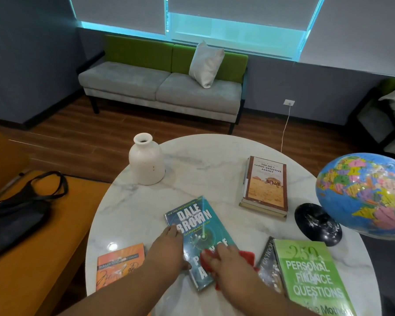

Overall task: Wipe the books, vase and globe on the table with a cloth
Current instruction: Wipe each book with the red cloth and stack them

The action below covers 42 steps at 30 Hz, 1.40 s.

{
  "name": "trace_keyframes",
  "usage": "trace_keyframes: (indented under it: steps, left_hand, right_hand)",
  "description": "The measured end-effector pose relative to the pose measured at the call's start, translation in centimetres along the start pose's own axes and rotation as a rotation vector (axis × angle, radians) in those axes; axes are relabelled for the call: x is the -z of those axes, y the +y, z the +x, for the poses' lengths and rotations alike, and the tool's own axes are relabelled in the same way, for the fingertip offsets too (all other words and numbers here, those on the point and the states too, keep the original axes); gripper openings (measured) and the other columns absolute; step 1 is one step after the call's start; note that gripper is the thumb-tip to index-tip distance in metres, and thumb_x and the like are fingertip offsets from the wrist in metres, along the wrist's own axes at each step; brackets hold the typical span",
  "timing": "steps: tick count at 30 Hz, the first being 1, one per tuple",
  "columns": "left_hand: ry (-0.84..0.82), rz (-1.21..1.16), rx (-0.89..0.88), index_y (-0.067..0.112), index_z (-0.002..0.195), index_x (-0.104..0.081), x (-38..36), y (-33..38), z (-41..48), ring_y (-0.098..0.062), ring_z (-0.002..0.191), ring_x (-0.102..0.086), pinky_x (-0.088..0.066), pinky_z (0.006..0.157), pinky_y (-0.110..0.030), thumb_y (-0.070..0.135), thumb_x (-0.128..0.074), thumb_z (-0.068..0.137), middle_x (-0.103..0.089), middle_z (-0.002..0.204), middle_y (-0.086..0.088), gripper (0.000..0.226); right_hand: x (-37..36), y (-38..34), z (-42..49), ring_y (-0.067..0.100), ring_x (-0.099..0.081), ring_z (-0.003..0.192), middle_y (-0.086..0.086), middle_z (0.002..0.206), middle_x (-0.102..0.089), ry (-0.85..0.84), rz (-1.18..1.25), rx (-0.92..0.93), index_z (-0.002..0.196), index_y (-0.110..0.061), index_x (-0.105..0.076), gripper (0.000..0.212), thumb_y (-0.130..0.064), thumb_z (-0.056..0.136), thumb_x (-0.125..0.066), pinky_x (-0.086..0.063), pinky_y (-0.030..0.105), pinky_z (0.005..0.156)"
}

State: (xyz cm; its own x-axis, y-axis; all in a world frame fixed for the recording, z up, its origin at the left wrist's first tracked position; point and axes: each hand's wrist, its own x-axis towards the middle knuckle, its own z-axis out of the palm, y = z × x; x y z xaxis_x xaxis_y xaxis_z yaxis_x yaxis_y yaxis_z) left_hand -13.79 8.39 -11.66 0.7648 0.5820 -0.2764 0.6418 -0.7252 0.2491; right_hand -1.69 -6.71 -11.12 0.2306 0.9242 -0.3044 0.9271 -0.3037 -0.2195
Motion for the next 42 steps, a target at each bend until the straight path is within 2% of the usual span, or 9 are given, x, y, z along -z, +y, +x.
trace_keyframes:
  steps: [6,10,14,18,24,28,33,37,42]
  left_hand:
    - [0.061,-0.084,0.026,0.018,0.148,-0.026,0.0,-0.1,-0.6,-0.015,0.142,-0.025,-0.028,0.114,-0.03,0.053,-0.073,0.073,-0.019,0.156,0.002,0.095]
    - [0.044,-0.195,0.081,0.016,0.154,-0.005,-0.2,-0.4,-0.8,-0.017,0.147,-0.014,-0.018,0.119,-0.031,0.052,-0.076,0.07,-0.004,0.162,0.0,0.116]
    - [0.024,-0.175,0.063,0.017,0.154,-0.002,0.2,-0.7,-0.7,-0.018,0.148,-0.011,-0.014,0.12,-0.031,0.051,-0.075,0.073,-0.001,0.162,-0.002,0.115]
    - [0.015,-0.155,0.063,0.014,0.154,-0.005,-0.1,-0.6,-0.3,-0.019,0.148,-0.009,-0.015,0.12,-0.032,0.052,-0.075,0.072,-0.004,0.162,-0.005,0.115]
    - [0.008,-0.174,0.059,0.015,0.154,-0.005,-0.5,-1.1,0.0,-0.018,0.148,-0.007,-0.015,0.12,-0.033,0.054,-0.075,0.07,-0.003,0.162,-0.004,0.116]
    - [0.01,-0.169,0.056,0.015,0.154,-0.006,-0.7,-1.1,0.0,-0.018,0.148,-0.007,-0.015,0.12,-0.033,0.054,-0.075,0.07,-0.003,0.162,-0.003,0.116]
    - [0.02,-0.158,0.067,0.016,0.154,-0.007,-0.6,-1.3,-0.1,-0.018,0.148,-0.007,-0.016,0.12,-0.036,0.056,-0.074,0.07,-0.001,0.162,-0.002,0.115]
    - [0.049,-0.13,0.119,0.017,0.154,-0.003,-0.8,-1.1,-0.4,-0.017,0.148,-0.005,-0.017,0.119,-0.041,0.059,-0.073,0.068,-0.001,0.162,0.001,0.119]
    - [0.056,-0.218,0.152,0.02,0.154,0.001,-0.7,-1.6,-0.6,-0.015,0.148,-0.009,-0.02,0.119,-0.038,0.062,-0.077,0.06,0.0,0.162,0.004,0.129]
  right_hand:
    - [1.0,1.4,2.3,0.012,-0.053,0.097,-0.005,0.11,-0.044,0.215,-0.047,0.121,0.116,-0.039,-0.05,0.029,-0.051,0.09,-0.054,-0.05,0.025,0.079]
    - [-0.2,0.5,3.1,0.022,-0.043,0.113,-0.001,0.123,-0.037,0.098,0.02,0.091,0.135,-0.042,-0.037,0.043,-0.029,0.095,-0.049,-0.043,0.037,0.095]
    - [-0.1,0.6,3.8,0.01,-0.052,0.095,-0.007,0.105,-0.048,0.158,-0.085,0.233,0.11,-0.034,-0.051,0.044,-0.07,0.088,-0.037,-0.048,0.033,0.083]
    - [0.1,0.3,4.0,0.02,-0.054,0.094,-0.004,0.109,-0.048,0.11,0.059,0.149,0.121,-0.043,-0.046,0.035,-0.027,0.091,-0.055,-0.051,0.037,0.079]
    - [0.6,0.3,4.4,0.014,-0.057,0.091,-0.005,0.101,-0.051,0.194,-0.074,0.202,0.088,-0.04,-0.049,0.022,-0.062,0.088,-0.046,-0.047,0.034,0.081]
    - [0.2,-0.6,4.4,0.019,-0.046,0.104,-0.003,0.117,-0.043,0.07,0.105,0.163,0.122,-0.043,-0.046,0.03,-0.029,0.096,-0.049,-0.042,0.033,0.085]
    - [0.4,0.3,5.2,0.013,-0.059,0.085,-0.005,0.097,-0.052,0.195,-0.029,0.152,0.091,-0.029,-0.047,0.033,-0.062,0.088,-0.049,-0.05,0.033,0.076]
    - [0.2,-0.4,5.3,0.021,-0.045,0.111,-0.002,0.12,-0.041,0.1,0.084,0.161,0.123,-0.04,-0.042,0.027,-0.037,0.096,-0.048,-0.04,0.033,0.091]
    - [0.9,-0.9,5.4,0.018,-0.054,0.097,-0.005,0.105,-0.051,0.149,0.033,0.253,0.084,-0.047,-0.051,0.02,-0.067,0.085,-0.045,-0.046,0.033,0.082]
